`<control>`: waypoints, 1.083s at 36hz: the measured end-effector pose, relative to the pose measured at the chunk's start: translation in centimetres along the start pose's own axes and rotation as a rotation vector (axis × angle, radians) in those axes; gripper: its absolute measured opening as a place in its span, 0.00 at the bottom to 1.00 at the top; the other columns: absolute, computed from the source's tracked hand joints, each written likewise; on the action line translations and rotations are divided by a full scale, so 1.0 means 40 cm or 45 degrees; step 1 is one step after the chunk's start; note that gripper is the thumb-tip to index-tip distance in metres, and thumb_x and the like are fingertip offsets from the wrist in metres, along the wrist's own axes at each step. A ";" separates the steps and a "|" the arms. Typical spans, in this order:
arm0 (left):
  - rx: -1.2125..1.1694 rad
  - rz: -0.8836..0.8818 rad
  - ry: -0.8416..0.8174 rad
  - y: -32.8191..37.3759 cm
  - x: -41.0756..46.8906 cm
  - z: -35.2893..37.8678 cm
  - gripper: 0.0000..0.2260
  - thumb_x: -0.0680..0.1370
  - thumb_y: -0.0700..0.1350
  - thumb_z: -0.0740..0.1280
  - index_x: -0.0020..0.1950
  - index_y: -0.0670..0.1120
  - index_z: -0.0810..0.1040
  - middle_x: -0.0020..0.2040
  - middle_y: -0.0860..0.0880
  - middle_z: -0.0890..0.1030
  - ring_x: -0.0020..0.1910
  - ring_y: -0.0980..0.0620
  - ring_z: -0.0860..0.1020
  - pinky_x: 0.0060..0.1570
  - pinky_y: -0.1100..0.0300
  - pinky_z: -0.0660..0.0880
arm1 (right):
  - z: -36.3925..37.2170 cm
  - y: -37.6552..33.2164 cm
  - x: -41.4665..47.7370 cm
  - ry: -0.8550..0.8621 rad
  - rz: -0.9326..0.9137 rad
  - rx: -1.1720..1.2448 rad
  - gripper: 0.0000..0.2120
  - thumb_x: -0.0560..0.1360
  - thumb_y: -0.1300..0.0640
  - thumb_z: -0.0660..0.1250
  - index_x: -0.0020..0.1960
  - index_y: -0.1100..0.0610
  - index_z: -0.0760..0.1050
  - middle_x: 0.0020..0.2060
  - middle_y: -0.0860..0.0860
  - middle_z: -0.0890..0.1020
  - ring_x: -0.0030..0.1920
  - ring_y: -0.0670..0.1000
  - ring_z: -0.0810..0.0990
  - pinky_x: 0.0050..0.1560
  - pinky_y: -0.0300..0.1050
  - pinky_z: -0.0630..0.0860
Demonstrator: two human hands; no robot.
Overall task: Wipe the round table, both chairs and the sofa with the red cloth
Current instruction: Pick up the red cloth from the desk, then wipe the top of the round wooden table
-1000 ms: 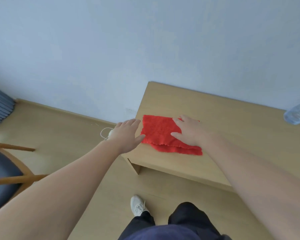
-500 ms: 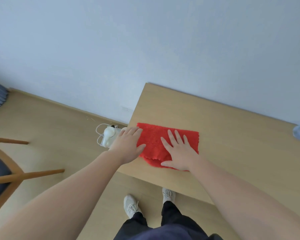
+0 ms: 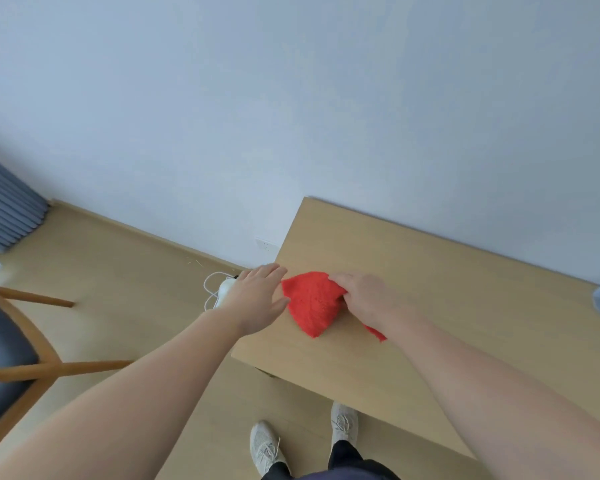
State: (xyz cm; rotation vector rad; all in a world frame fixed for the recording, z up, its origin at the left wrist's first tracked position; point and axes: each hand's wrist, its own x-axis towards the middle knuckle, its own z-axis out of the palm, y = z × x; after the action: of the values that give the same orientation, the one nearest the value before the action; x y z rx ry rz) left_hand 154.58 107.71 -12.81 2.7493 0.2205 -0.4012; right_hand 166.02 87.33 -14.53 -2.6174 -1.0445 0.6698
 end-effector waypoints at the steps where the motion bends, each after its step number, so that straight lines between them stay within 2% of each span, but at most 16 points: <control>1: -0.015 0.003 0.018 -0.006 -0.004 -0.013 0.26 0.79 0.56 0.58 0.75 0.50 0.58 0.74 0.52 0.61 0.73 0.50 0.59 0.72 0.55 0.54 | -0.019 -0.019 0.003 0.026 -0.027 0.013 0.25 0.77 0.66 0.56 0.72 0.53 0.69 0.70 0.51 0.72 0.68 0.54 0.71 0.66 0.43 0.65; 4: -0.090 0.030 0.072 -0.013 -0.020 -0.066 0.26 0.79 0.54 0.59 0.75 0.49 0.58 0.74 0.53 0.61 0.72 0.50 0.61 0.70 0.57 0.56 | -0.076 -0.089 0.007 0.119 -0.138 0.105 0.26 0.73 0.69 0.57 0.68 0.54 0.74 0.65 0.52 0.77 0.64 0.55 0.75 0.63 0.45 0.68; 7: -0.161 0.031 0.152 -0.022 -0.044 -0.134 0.24 0.80 0.51 0.60 0.75 0.50 0.59 0.75 0.54 0.61 0.71 0.52 0.61 0.68 0.60 0.56 | -0.126 -0.167 0.008 0.225 -0.271 0.203 0.26 0.69 0.70 0.57 0.60 0.51 0.79 0.53 0.50 0.83 0.53 0.53 0.79 0.53 0.46 0.73; 9: -0.177 0.044 0.202 -0.039 -0.060 -0.178 0.23 0.80 0.48 0.60 0.75 0.50 0.60 0.74 0.54 0.62 0.71 0.53 0.62 0.69 0.59 0.58 | -0.154 -0.218 0.012 0.251 -0.364 0.231 0.26 0.68 0.70 0.57 0.58 0.50 0.80 0.49 0.48 0.84 0.49 0.51 0.80 0.49 0.45 0.74; 13: -0.213 -0.038 0.282 -0.082 -0.109 -0.242 0.22 0.79 0.44 0.60 0.73 0.51 0.63 0.71 0.56 0.66 0.67 0.53 0.67 0.66 0.55 0.64 | -0.195 -0.309 0.029 0.244 -0.539 0.293 0.25 0.68 0.71 0.58 0.56 0.52 0.80 0.48 0.48 0.83 0.47 0.49 0.79 0.49 0.44 0.74; 16: -0.280 -0.116 0.306 -0.094 -0.167 -0.280 0.20 0.78 0.41 0.58 0.70 0.52 0.67 0.68 0.59 0.68 0.62 0.57 0.70 0.62 0.58 0.68 | -0.215 -0.369 0.041 0.223 -0.690 0.327 0.23 0.67 0.68 0.58 0.57 0.54 0.80 0.47 0.47 0.84 0.46 0.46 0.78 0.49 0.39 0.74; 18: -0.300 -0.174 0.346 -0.100 -0.212 -0.297 0.17 0.77 0.39 0.58 0.65 0.50 0.72 0.63 0.57 0.72 0.59 0.58 0.71 0.60 0.60 0.67 | -0.232 -0.411 0.048 0.186 -0.816 0.335 0.22 0.66 0.66 0.57 0.54 0.54 0.80 0.43 0.45 0.83 0.42 0.44 0.77 0.46 0.37 0.73; 20: -0.290 -0.265 0.408 -0.111 -0.255 -0.304 0.14 0.76 0.38 0.59 0.59 0.48 0.75 0.59 0.54 0.75 0.57 0.55 0.72 0.59 0.56 0.68 | -0.250 -0.448 0.053 0.135 -0.910 0.284 0.18 0.67 0.67 0.57 0.50 0.54 0.79 0.38 0.45 0.80 0.38 0.43 0.76 0.40 0.36 0.71; 22: -0.292 -0.396 0.467 -0.119 -0.301 -0.305 0.11 0.76 0.40 0.59 0.56 0.48 0.75 0.54 0.53 0.77 0.54 0.53 0.75 0.56 0.53 0.71 | -0.261 -0.474 0.064 0.116 -0.971 0.199 0.17 0.69 0.69 0.57 0.50 0.56 0.78 0.40 0.48 0.79 0.35 0.38 0.75 0.35 0.30 0.68; 23: -0.305 -0.473 0.498 -0.121 -0.325 -0.304 0.09 0.77 0.42 0.60 0.56 0.49 0.75 0.51 0.54 0.77 0.52 0.53 0.76 0.55 0.53 0.73 | -0.264 -0.485 0.071 0.133 -1.002 0.164 0.16 0.70 0.69 0.57 0.51 0.57 0.78 0.43 0.49 0.79 0.35 0.38 0.76 0.35 0.30 0.68; 25: -0.374 -0.604 0.588 -0.111 -0.379 -0.297 0.07 0.79 0.45 0.60 0.54 0.50 0.74 0.48 0.54 0.79 0.47 0.55 0.78 0.51 0.54 0.75 | -0.255 -0.506 0.082 0.229 -1.106 0.088 0.17 0.68 0.65 0.57 0.51 0.57 0.79 0.45 0.50 0.80 0.40 0.43 0.77 0.42 0.41 0.74; 26: -0.417 -0.651 0.631 -0.103 -0.409 -0.290 0.05 0.79 0.46 0.61 0.53 0.51 0.74 0.45 0.55 0.80 0.45 0.57 0.78 0.49 0.55 0.77 | -0.243 -0.518 0.087 0.295 -1.155 0.043 0.17 0.67 0.63 0.58 0.51 0.57 0.80 0.45 0.51 0.80 0.43 0.50 0.78 0.43 0.46 0.75; 28: -0.458 -0.703 0.683 -0.094 -0.449 -0.279 0.03 0.79 0.47 0.62 0.52 0.52 0.74 0.43 0.56 0.80 0.42 0.59 0.79 0.47 0.57 0.78 | -0.227 -0.540 0.097 0.384 -1.149 0.020 0.17 0.66 0.61 0.59 0.49 0.57 0.81 0.44 0.52 0.80 0.43 0.56 0.78 0.41 0.49 0.76; 30: -0.469 -0.789 0.762 -0.078 -0.505 -0.258 0.03 0.78 0.48 0.64 0.51 0.52 0.75 0.43 0.56 0.80 0.42 0.59 0.79 0.46 0.58 0.79 | -0.211 -0.579 0.085 0.322 -1.166 0.048 0.17 0.67 0.58 0.57 0.50 0.55 0.81 0.43 0.52 0.79 0.41 0.56 0.78 0.41 0.49 0.76; 35: -0.571 -0.978 1.014 -0.041 -0.669 -0.209 0.06 0.75 0.45 0.70 0.49 0.54 0.76 0.43 0.56 0.79 0.43 0.59 0.79 0.42 0.65 0.78 | -0.155 -0.711 0.012 0.029 -1.383 0.119 0.18 0.68 0.58 0.53 0.49 0.55 0.79 0.40 0.50 0.80 0.42 0.52 0.77 0.44 0.48 0.74; 39: -0.663 -1.108 1.167 -0.001 -0.809 -0.179 0.08 0.72 0.44 0.71 0.51 0.51 0.78 0.43 0.55 0.79 0.44 0.57 0.78 0.43 0.67 0.74 | -0.093 -0.801 -0.067 -0.130 -1.536 0.130 0.13 0.72 0.63 0.56 0.47 0.56 0.79 0.38 0.51 0.80 0.39 0.51 0.76 0.41 0.47 0.74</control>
State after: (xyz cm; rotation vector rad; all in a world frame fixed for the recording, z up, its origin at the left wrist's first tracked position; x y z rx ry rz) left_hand 125.66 107.07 3.39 1.9814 1.4995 0.6681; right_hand 147.39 108.13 1.82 -1.4022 -2.1627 0.4869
